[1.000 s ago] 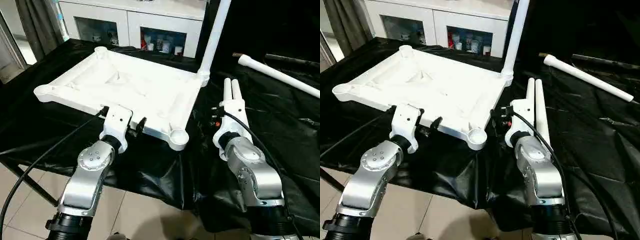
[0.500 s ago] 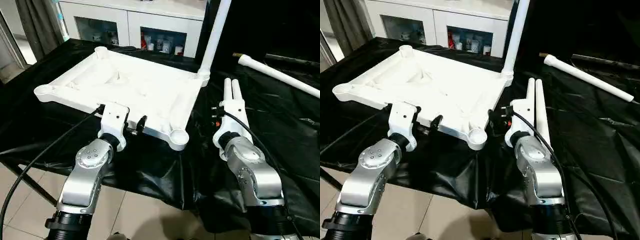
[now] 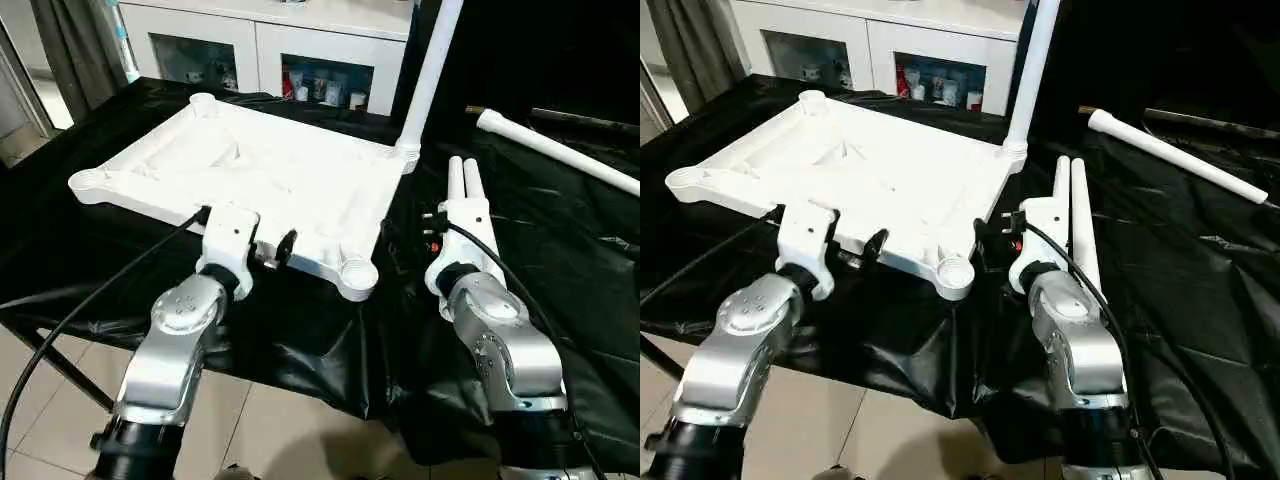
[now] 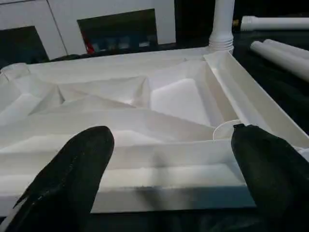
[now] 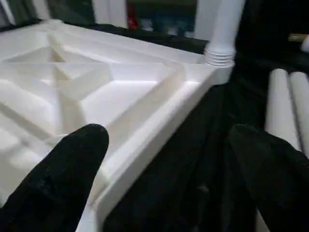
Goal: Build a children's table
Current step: Rotate table base, then pick table leg
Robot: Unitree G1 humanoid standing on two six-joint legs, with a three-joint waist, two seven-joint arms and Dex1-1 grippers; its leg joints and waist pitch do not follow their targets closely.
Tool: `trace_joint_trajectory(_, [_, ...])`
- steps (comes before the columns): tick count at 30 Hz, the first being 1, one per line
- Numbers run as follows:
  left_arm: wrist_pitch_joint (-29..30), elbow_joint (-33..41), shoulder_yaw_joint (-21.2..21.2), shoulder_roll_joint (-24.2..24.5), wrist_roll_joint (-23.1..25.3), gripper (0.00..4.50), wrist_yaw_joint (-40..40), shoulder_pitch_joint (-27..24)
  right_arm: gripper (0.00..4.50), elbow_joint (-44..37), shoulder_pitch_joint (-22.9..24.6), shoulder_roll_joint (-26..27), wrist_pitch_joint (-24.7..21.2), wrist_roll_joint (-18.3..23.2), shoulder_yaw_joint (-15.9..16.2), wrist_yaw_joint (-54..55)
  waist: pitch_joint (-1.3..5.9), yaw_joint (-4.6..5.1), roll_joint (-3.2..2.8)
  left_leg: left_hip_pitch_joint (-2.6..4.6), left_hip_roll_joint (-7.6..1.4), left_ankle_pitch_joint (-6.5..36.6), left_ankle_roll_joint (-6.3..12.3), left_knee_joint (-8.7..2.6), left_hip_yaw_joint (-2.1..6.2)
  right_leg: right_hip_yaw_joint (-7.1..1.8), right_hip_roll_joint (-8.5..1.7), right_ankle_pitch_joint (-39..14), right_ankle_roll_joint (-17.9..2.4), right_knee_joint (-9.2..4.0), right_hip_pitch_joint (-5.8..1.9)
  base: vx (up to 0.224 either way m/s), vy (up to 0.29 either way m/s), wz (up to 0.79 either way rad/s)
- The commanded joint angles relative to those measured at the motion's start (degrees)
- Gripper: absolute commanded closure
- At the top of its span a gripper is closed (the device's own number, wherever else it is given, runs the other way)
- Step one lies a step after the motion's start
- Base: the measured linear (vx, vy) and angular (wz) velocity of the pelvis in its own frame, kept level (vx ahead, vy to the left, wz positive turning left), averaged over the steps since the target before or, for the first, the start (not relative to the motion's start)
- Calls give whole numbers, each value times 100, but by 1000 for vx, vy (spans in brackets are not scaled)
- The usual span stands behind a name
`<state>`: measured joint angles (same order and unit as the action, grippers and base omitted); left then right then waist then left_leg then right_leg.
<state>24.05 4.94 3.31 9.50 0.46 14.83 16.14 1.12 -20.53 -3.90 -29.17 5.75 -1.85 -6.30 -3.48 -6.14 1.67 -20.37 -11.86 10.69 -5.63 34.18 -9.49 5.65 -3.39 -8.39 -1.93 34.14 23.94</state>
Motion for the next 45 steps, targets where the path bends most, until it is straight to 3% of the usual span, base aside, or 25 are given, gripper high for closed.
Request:
trace_joint_trajectory(1, [-7, -92, 73, 14, 81, 6, -19, 48, 0, 144, -208, -116, -291, -97, -74, 102, 405, 12, 33, 0, -54, 1099, 91, -398, 18, -287, -402, -2299, 5, -471, -315, 0, 0, 0])
trace_joint_trajectory(3, [-3, -106, 85, 20, 81, 6, -5, 53, 0, 307, -435, -224, -677, -79, -116, 87, 408, 19, 24, 1, -55, 1022, 87, -392, 16, -293, -391, -2169, -5, -454, -315, 0, 0, 0])
trace_joint_trajectory(4, [-7, -112, 102, 27, 88, 6, 6, 51, 0, 379, -513, -249, -758, -42, -167, 91, 420, 29, 73, -2, -56, 980, 102, -391, 13, -293, -388, -2117, -14, -445, -327, 0, 0, 0])
trace_joint_trajectory(6, [-13, -114, 115, 35, 93, 6, 15, 49, 0, 443, -581, -263, -828, -5, -225, 111, 421, 20, 38, -5, -65, 922, 99, -388, 12, -301, -405, -2006, -60, -431, -319, 0, 0, 0])
trace_joint_trajectory(11, [-36, -48, 256, 164, -13, 6, 363, 151, 0, 1467, -1288, -491, -1261, 136, -740, 386, 430, 22, 55, 30, -64, 966, 51, -383, 4, -299, -402, -1927, -185, -418, -311, 0, 0, 0])
trace_joint_trajectory(19, [-11, 106, 402, 470, 47, 6, 669, 134, 0, 2228, -1830, -819, -1537, 4, -759, 352, 444, 27, 51, 12, -66, 894, -6, -373, 0, -298, -408, -1658, -349, -364, -349, 0, 0, 0])
trace_joint_trajectory(21, [-14, 102, 402, 509, 58, 6, 699, 159, 0, 2634, -2098, -941, -1872, -9, -754, 369, 441, 46, 52, 22, -56, 945, -11, -367, -6, -295, -397, -1709, -404, -363, -343, 0, 0, 0])
trace_joint_trajectory(27, [23, 160, 470, 580, 48, 6, 800, 193, 0, 3075, -2358, -1050, -2213, 112, -817, 192, 434, 29, 62, 25, -57, 1002, -7, -361, -8, -286, -406, -1981, -307, -396, -336, 0, 0, 0])
trace_joint_trajectory(33, [74, 289, 581, 709, 62, 6, 964, 220, 0, 3310, -2492, -1089, -2606, 67, -730, 220, 450, 19, 67, 21, -64, 901, -36, -359, -6, -289, -409, -1776, -428, -358, -345, 0, 0, 0])
trace_joint_trajectory(45, [165, 481, 735, 855, -16, 6, 1274, 157, 0, 3684, -2707, -1042, -2865, 173, -871, 237, 440, 23, 62, 28, -62, 975, -94, -357, -13, -293, -414, -1890, -410, -365, -338, 0, 0, 0])
